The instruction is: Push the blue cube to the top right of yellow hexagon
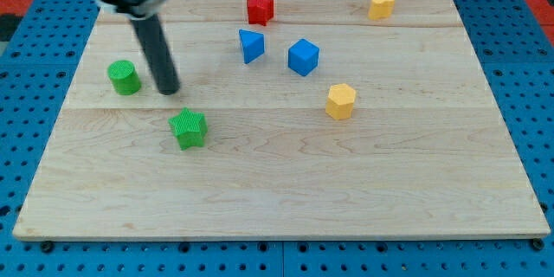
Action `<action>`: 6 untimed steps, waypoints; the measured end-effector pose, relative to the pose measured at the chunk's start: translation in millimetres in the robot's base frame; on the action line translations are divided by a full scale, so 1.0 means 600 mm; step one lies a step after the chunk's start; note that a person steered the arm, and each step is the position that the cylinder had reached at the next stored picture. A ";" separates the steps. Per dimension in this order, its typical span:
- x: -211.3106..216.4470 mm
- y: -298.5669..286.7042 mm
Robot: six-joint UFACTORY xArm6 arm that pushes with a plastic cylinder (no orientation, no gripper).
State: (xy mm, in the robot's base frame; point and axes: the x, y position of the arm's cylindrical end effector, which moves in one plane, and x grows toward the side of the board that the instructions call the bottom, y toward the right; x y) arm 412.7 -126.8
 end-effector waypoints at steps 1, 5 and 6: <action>-0.015 0.076; -0.107 0.354; -0.145 0.378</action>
